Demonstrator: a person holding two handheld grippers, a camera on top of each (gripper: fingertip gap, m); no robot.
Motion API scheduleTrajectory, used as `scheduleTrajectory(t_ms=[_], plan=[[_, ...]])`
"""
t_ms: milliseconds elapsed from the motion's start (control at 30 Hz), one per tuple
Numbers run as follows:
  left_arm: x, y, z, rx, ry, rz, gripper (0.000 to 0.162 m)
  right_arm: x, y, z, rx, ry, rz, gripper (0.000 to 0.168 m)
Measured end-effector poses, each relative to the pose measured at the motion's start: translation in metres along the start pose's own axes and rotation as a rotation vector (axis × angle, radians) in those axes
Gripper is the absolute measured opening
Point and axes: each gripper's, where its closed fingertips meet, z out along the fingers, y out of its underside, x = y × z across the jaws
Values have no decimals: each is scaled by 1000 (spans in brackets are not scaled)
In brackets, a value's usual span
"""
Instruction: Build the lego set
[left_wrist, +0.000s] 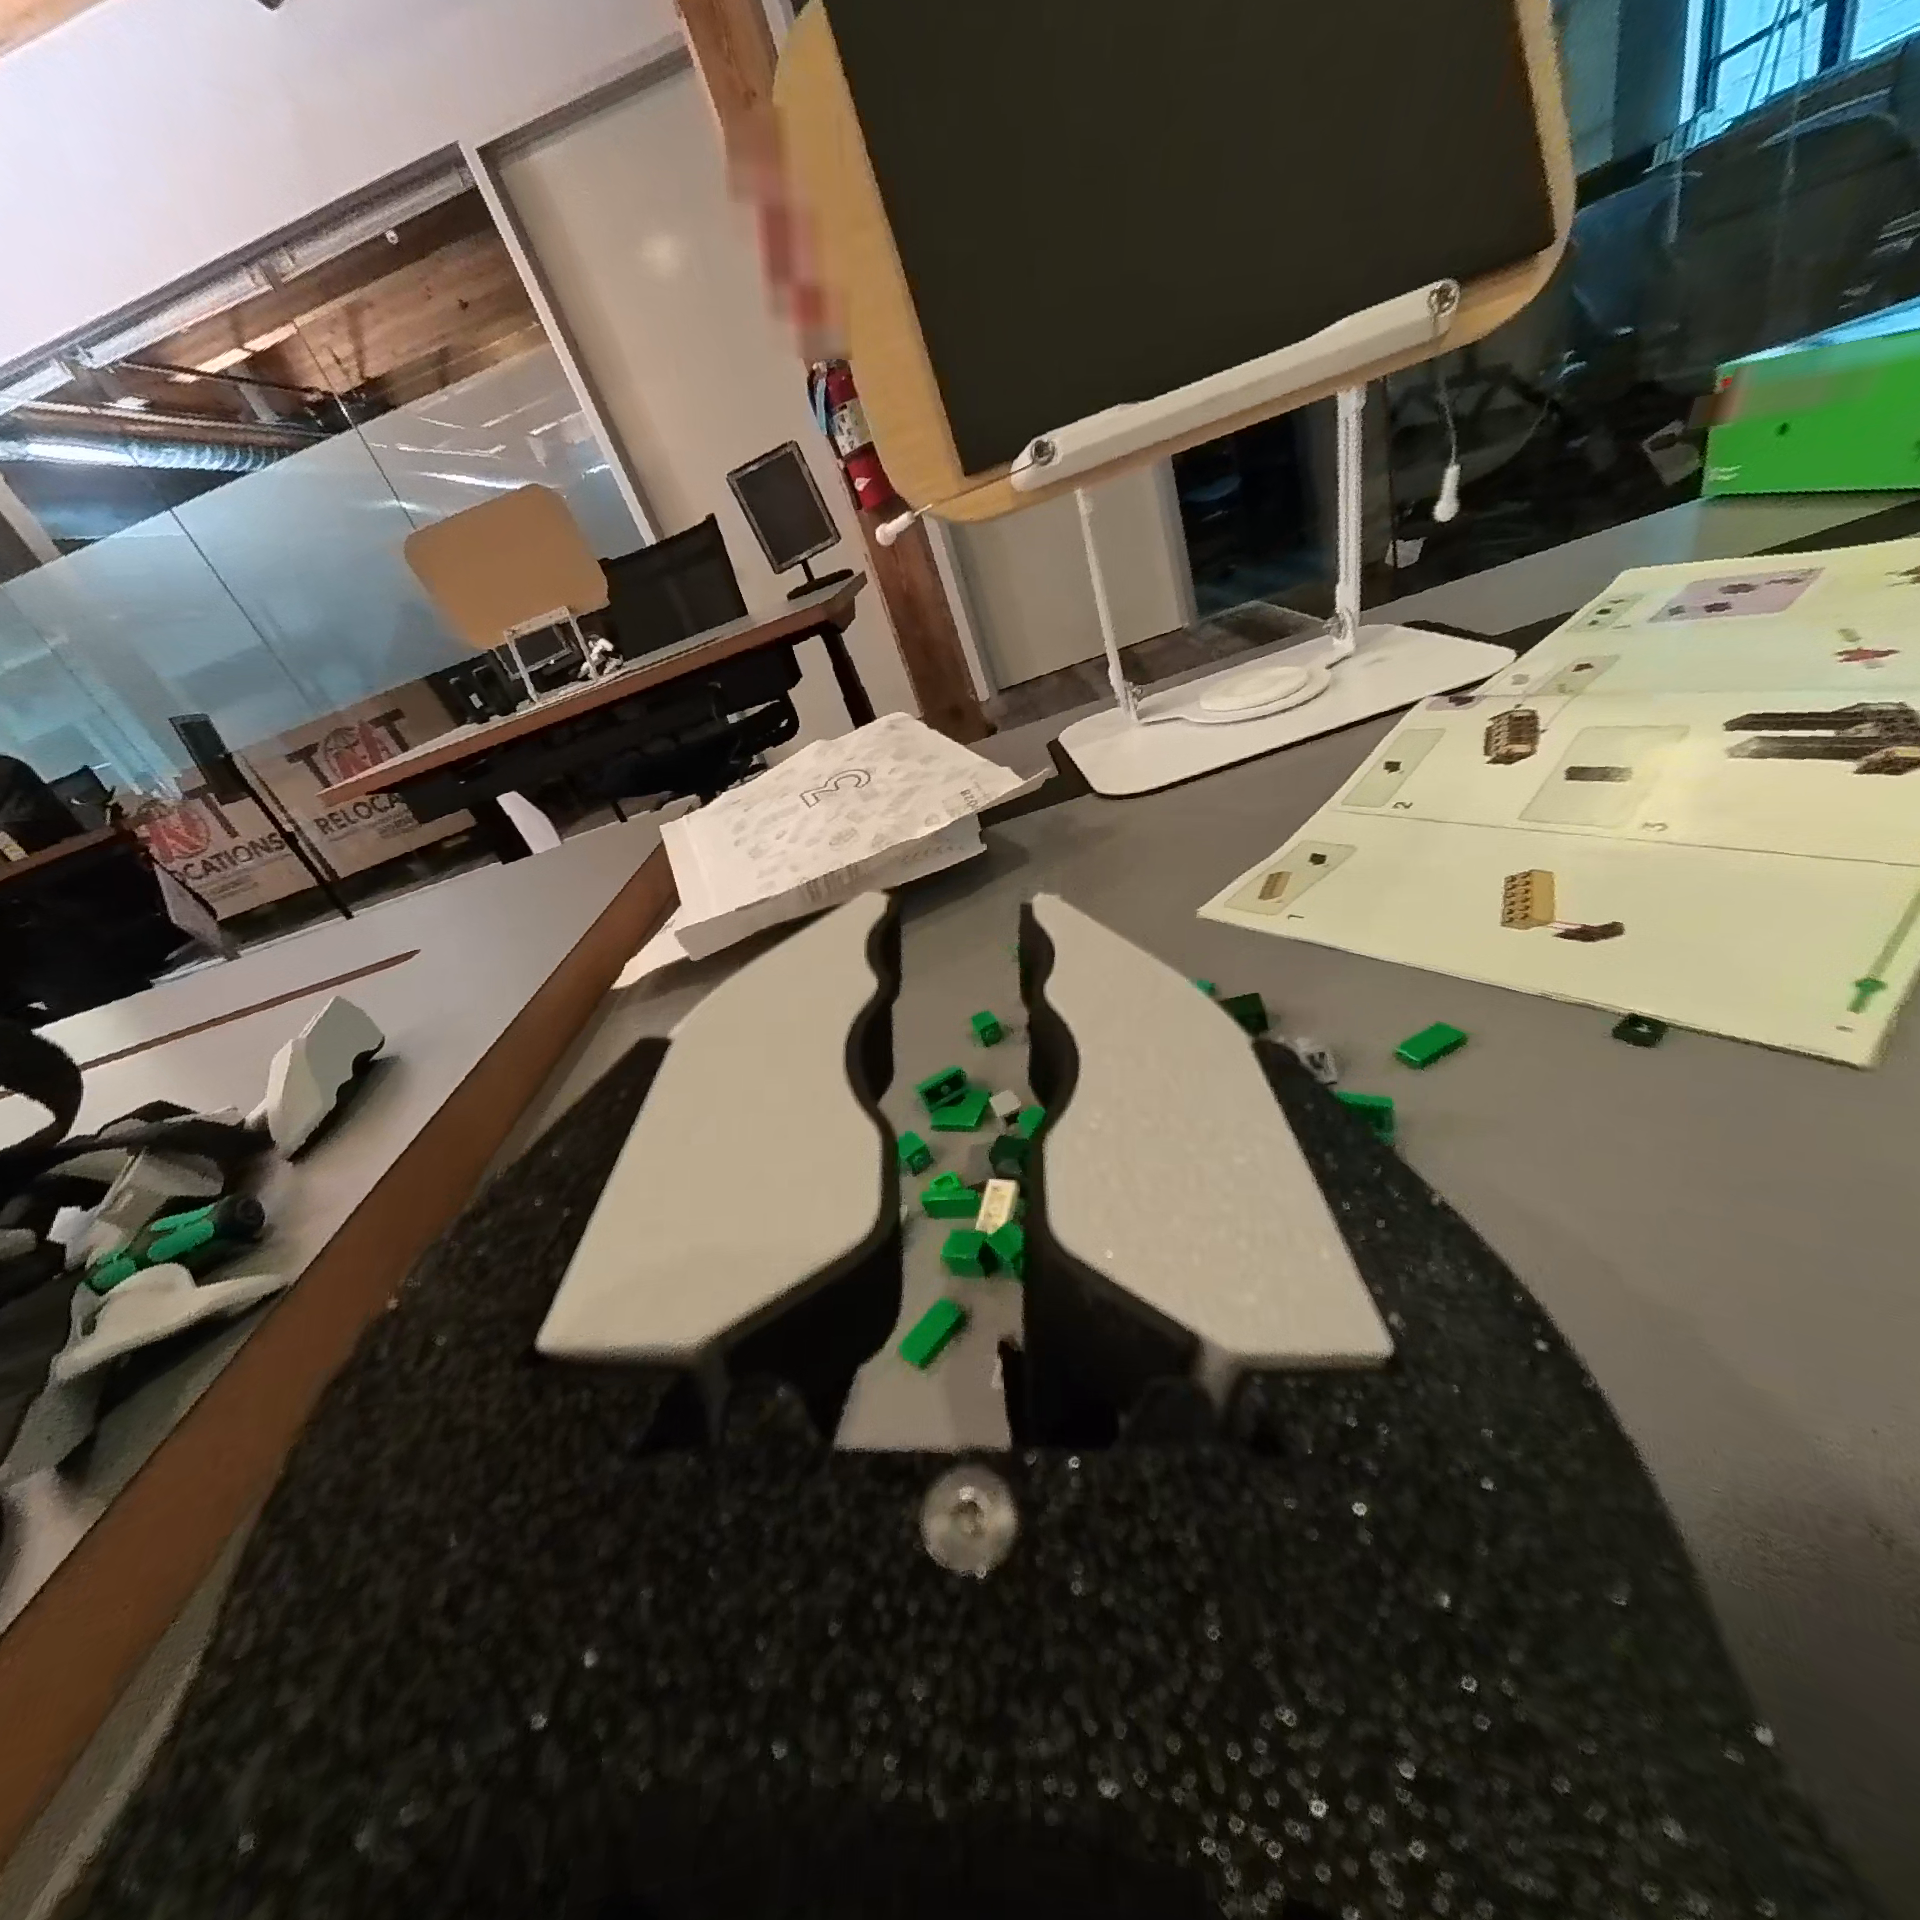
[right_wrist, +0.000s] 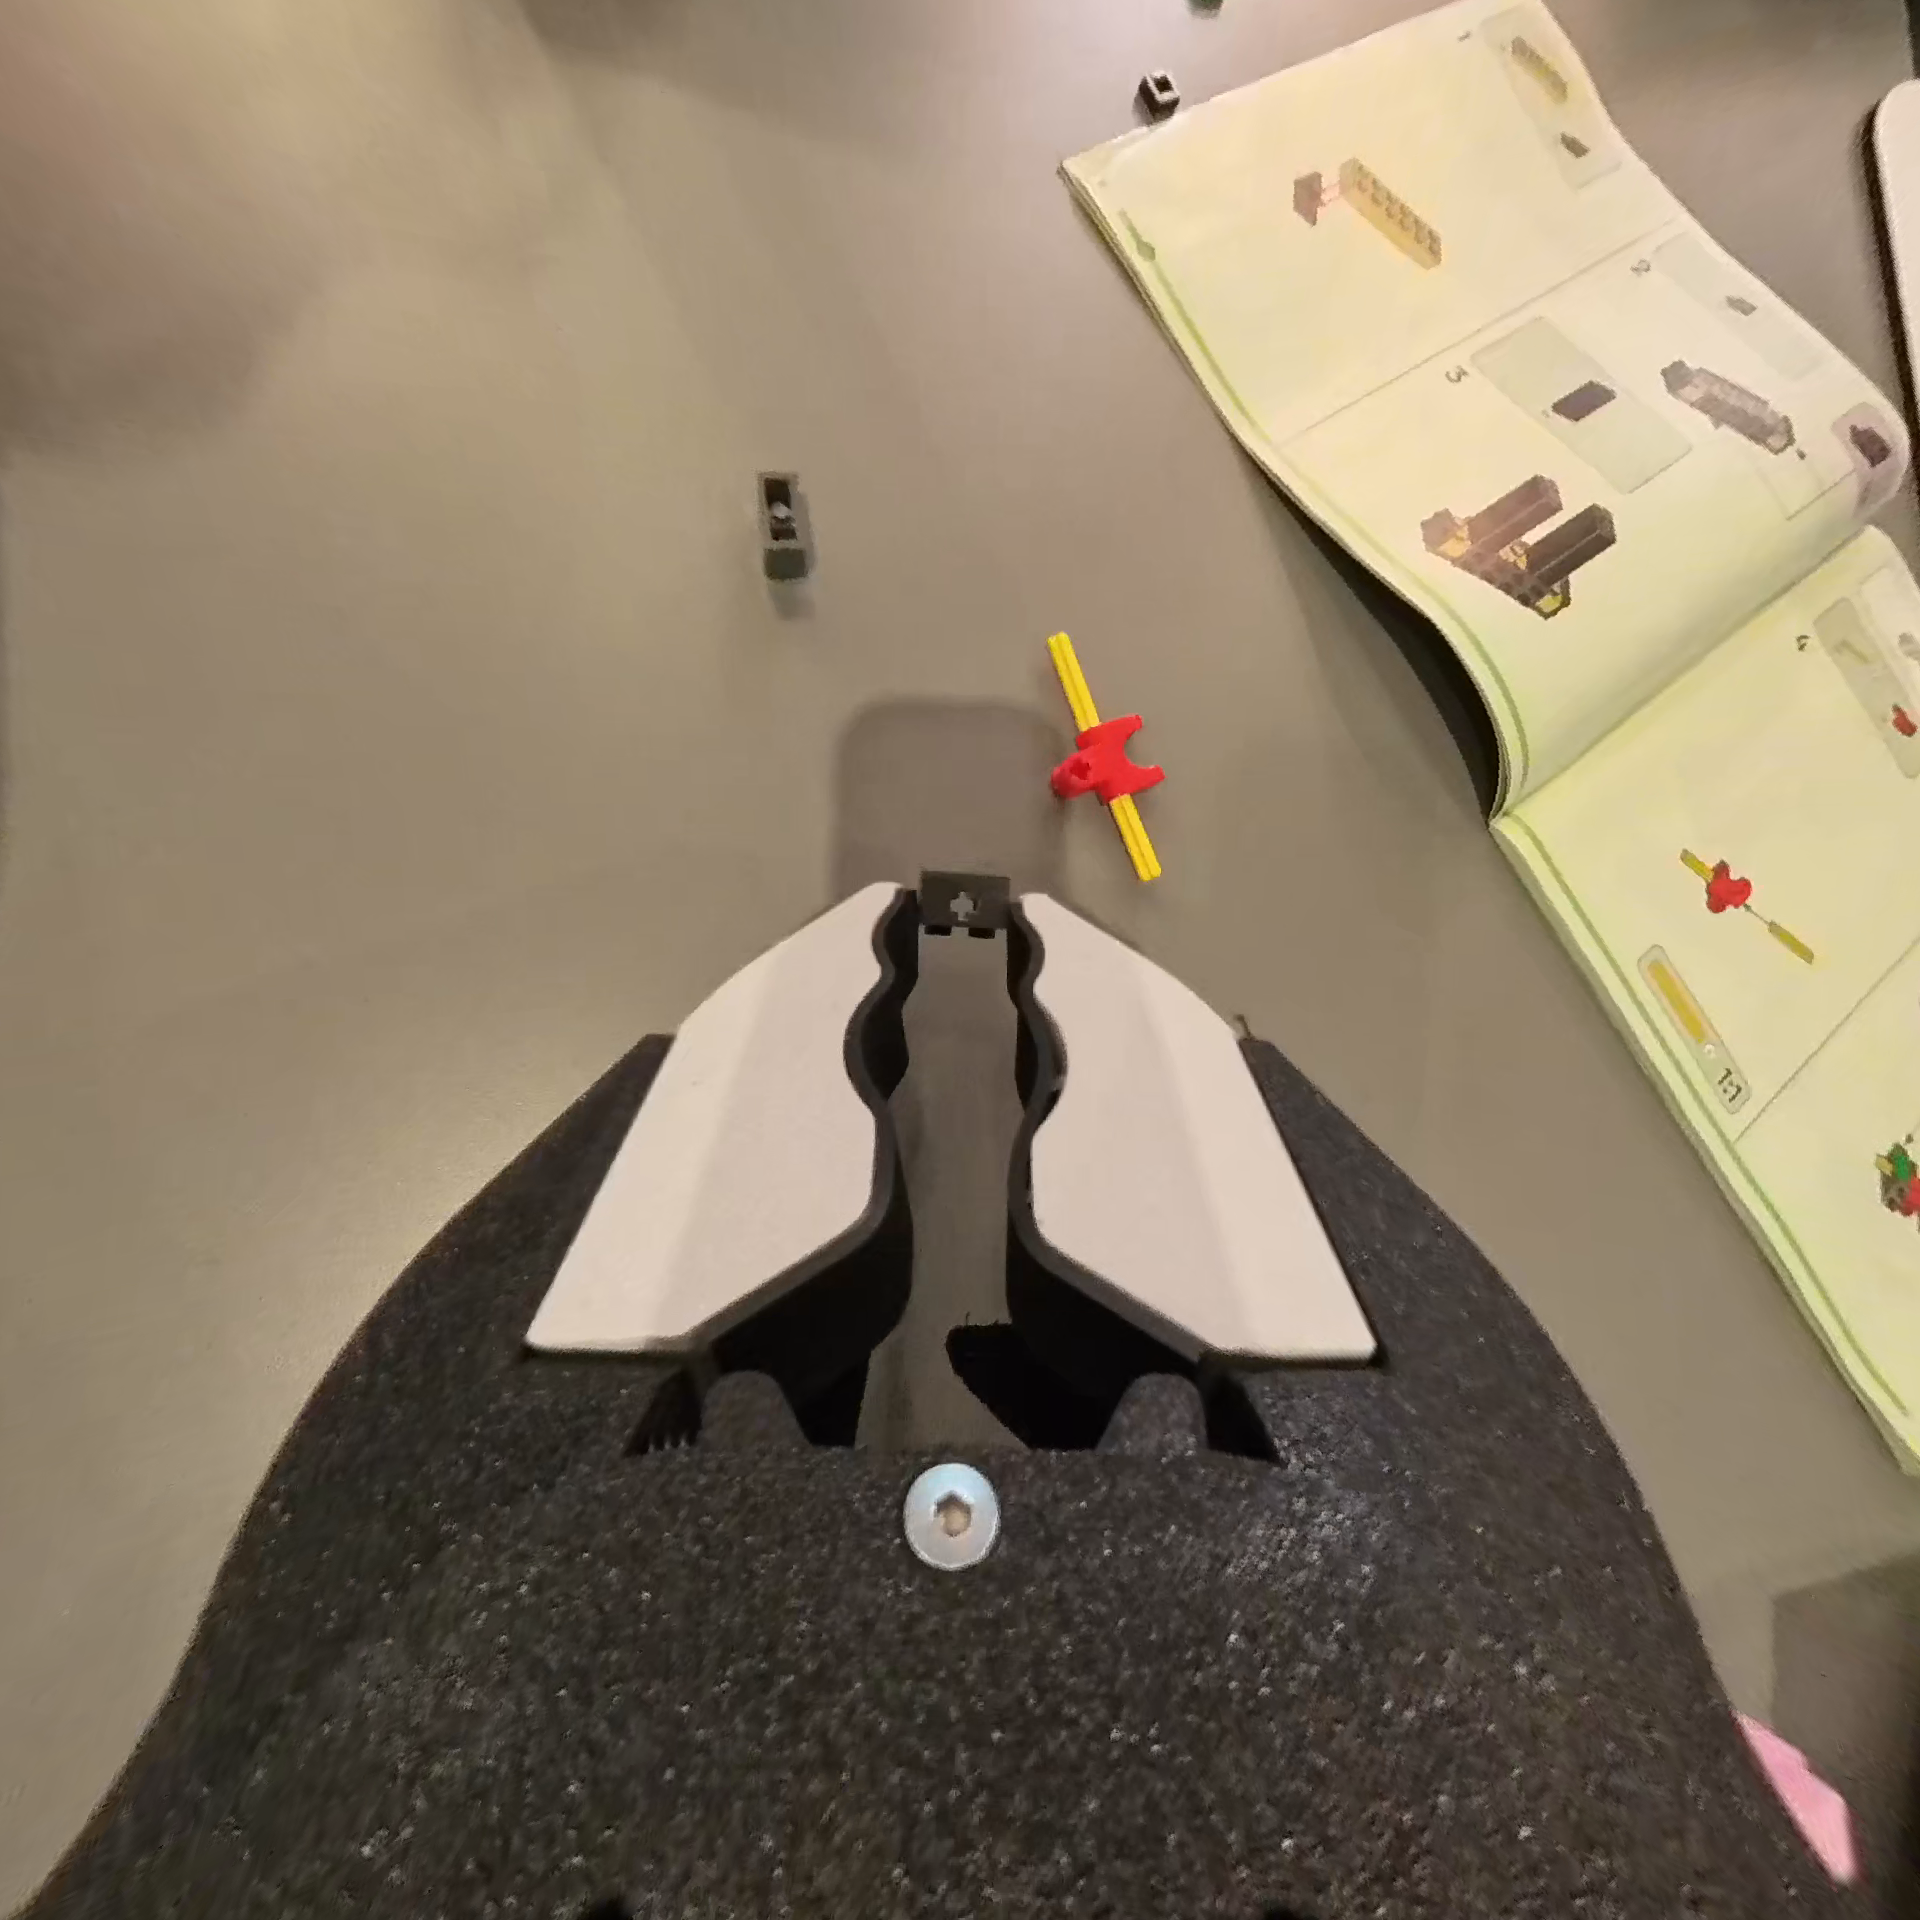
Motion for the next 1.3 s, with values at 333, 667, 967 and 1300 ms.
scheduleTrajectory(t_ms=[333, 667, 967, 1300], plan=[[-4, 7, 2, -55, -39, 28, 21, 18, 3, 0, 71, 85, 6, 16], [1, 16, 7, -119, -32, 92, 20, 28, 4, -1, 216, 175, 42, 16], [3, 18, 8, -133, -30, 108, 19, 11, 16, 7, 75, 64, 43, 16], [5, 15, 8, -115, -13, 100, 19, 9, 17, 9, -4, 43, 62, 17]])
